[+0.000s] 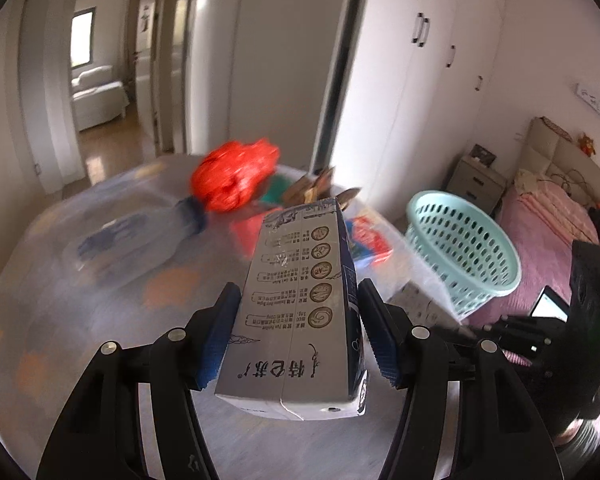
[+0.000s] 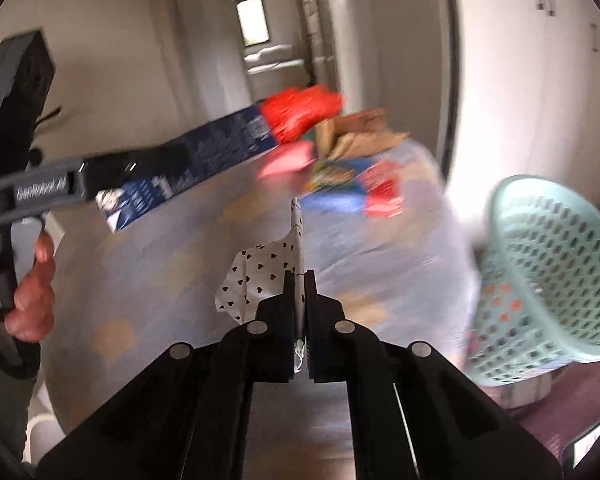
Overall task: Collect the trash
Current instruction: 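Carry the tissue and carton over the teal basket and release both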
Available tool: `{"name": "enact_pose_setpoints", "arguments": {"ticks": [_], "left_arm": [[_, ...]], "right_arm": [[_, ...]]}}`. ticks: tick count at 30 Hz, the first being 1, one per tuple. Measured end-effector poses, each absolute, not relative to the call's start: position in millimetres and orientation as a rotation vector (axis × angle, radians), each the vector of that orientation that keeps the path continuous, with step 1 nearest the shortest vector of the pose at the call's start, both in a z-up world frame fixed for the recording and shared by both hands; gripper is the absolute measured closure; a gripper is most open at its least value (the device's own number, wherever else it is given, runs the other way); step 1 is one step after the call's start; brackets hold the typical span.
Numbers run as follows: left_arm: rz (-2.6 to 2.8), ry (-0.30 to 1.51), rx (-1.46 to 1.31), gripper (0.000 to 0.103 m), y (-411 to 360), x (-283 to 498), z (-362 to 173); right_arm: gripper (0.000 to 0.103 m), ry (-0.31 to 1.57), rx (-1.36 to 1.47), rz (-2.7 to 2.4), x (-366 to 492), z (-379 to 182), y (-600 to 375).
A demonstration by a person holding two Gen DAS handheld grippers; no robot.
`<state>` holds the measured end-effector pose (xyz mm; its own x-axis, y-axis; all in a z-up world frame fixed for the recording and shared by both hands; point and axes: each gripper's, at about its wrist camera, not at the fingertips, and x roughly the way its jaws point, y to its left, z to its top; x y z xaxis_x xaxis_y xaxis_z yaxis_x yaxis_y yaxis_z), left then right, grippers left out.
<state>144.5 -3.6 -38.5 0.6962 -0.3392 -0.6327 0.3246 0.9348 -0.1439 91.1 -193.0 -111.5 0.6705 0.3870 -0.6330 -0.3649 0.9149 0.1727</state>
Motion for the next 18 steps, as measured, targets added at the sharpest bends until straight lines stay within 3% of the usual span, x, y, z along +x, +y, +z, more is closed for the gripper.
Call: {"name": "enact_pose_setpoints", "arguments": {"ticks": [5,7,12,15,17,18], "left_arm": [[-0.461,0.623,-0.032,0.045,-36,150,-20],[-0.505,0.619,-0.033,0.085,-53,157,-14],[-0.515,0.676,0.020,0.085,-102,184,-17],[-0.524,0.719,0.039,0.079,-107,186,-32],[-0.517,0.790,0.043,0.064,-101,179,-45],[-0.527,0.807,0.024,0.050,-97,173,-50]], "right_arm": [[0.100,0.676,0.068,0.292,100,-96,-239],[0.100,0.657,0.089,0.235,103,-90,-260],[0.100,0.656,0.153,0.104,117,-85,-311],[0.100,0.664,0.187,0.073,120,-89,-328],[0.100,0.673,0.210,0.072,119,-95,-335],[0.100,0.673,0.210,0.073,118,-97,-337]]}}
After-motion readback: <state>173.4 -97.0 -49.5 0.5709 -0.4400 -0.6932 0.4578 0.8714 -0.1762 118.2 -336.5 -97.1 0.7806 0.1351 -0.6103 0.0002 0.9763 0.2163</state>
